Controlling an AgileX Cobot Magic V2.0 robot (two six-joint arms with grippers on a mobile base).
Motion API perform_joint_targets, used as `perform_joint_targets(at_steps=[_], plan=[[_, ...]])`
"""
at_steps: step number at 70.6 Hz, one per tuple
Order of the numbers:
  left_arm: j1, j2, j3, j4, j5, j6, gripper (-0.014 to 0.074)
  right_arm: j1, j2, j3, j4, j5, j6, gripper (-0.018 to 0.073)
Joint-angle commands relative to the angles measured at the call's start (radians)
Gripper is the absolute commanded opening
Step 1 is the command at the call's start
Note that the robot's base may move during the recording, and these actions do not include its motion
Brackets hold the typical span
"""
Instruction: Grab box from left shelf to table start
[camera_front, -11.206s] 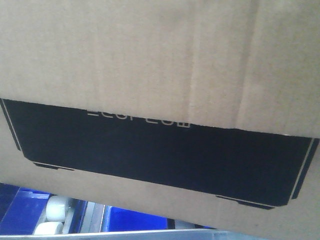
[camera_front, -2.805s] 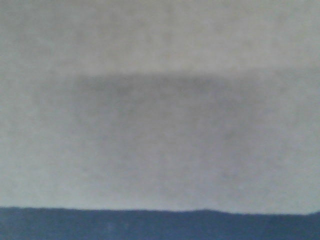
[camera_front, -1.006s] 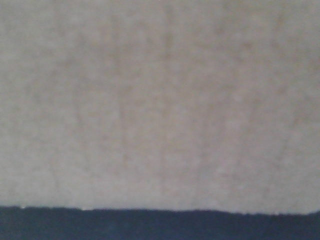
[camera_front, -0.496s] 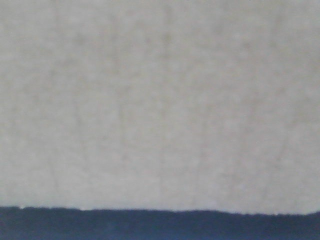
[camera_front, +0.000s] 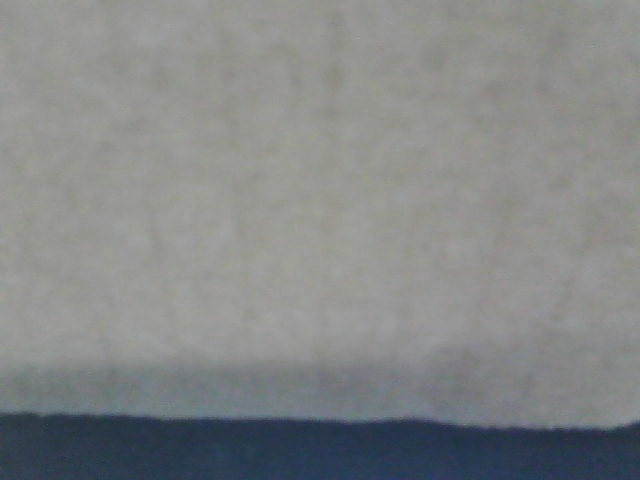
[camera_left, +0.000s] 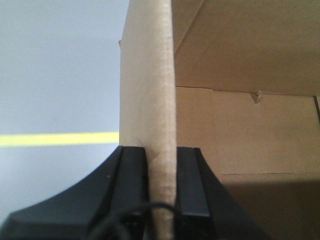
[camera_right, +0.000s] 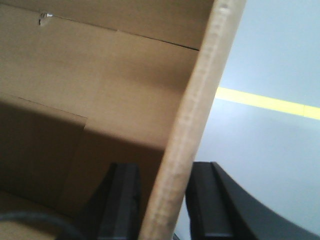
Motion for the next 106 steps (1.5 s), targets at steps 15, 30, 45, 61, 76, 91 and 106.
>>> perform_joint_targets(at_steps=[15, 30, 45, 61, 76, 91, 106], plan=[[-0.019, -0.001, -0.046, -0.259, -0.190, -0.025, -0.0096, 0.008, 0.010, -0.026, 0.117, -0.120, -0.031, 0.0059], [-0.019, -0.001, -0.046, -0.259, -0.190, -0.025, -0.0096, 0.008, 0.010, -0.026, 0.117, -0.120, -0.031, 0.0059], [-0.019, -0.001, -0.046, -0.259, -0.190, -0.025, -0.0096, 0.008, 0.010, -0.026, 0.117, -0.120, -0.031, 0.0059], [-0.019, -0.001, -0.046, -0.259, -0.190, -0.025, -0.0096, 0.008, 0.012, -0.026, 0.117, -0.120, -0.031, 0.0059], [-0.019, -0.001, -0.046, -0.261, -0.190, -0.025, -0.0096, 0.008, 0.012, -0.026, 0.117, -0.120, -0.031, 0.0059], [-0.019, -0.001, -0.046, -0.261, -0.190, -0.025, -0.0096, 0.008, 0.012, -0.026, 0.116, -0.120, -0.031, 0.0059], [-0.019, -0.001, -0.046, -0.261, -0.190, -0.025, -0.0096, 0.008, 0.011, -0.026, 0.122, -0.120, -0.031, 0.0059]])
